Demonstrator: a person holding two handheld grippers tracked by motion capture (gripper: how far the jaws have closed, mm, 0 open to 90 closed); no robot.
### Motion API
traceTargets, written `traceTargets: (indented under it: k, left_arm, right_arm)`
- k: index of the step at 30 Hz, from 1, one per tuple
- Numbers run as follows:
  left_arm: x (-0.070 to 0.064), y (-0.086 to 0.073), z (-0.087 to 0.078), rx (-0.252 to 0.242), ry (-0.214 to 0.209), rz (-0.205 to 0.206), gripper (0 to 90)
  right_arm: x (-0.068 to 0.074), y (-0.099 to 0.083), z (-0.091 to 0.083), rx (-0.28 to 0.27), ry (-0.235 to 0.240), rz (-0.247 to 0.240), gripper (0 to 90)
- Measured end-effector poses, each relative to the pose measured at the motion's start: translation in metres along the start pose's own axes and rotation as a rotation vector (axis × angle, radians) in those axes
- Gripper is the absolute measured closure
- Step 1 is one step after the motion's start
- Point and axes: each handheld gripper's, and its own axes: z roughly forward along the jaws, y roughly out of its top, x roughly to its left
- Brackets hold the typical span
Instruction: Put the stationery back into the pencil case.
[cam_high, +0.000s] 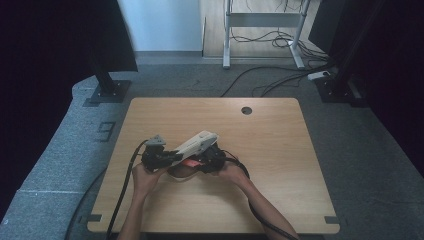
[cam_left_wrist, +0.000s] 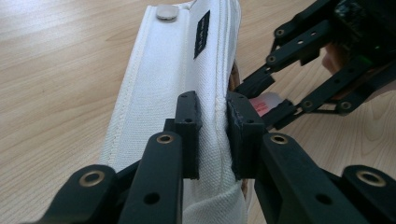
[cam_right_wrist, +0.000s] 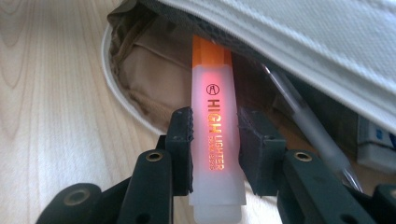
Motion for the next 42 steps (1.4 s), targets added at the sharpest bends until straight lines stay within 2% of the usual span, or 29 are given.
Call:
traceTargets:
  k: [7, 16, 25, 34, 42]
  left_arm:
    - [0.0, 0.0, 0.0, 0.002, -0.001, 0.002, 76.2]
    - [0.0, 0.0, 0.0, 0.003, -0.001, 0.003, 76.1]
    - [0.0, 0.0, 0.001, 0.003, -0.004, 0.001, 76.1]
    - [0.0, 0.0, 0.001, 0.004, -0.003, 0.003, 76.0]
    - [0.0, 0.0, 0.001, 0.005, -0.002, 0.003, 76.0]
  right_arm:
    - [-0.002, 0.006, 0.013, 0.002, 0.003, 0.004, 65.2]
    - [-0.007, 0.007, 0.022, -0.008, 0.003, 0.026, 64.3]
    - [-0.006, 0.001, 0.008, -0.023, -0.001, 0.039, 58.3]
    - [-0.001, -0.013, -0.005, -0.025, -0.022, 0.049, 59.0]
    - [-0.003, -0.019, -0.005, -0.016, -0.049, 0.063, 63.0]
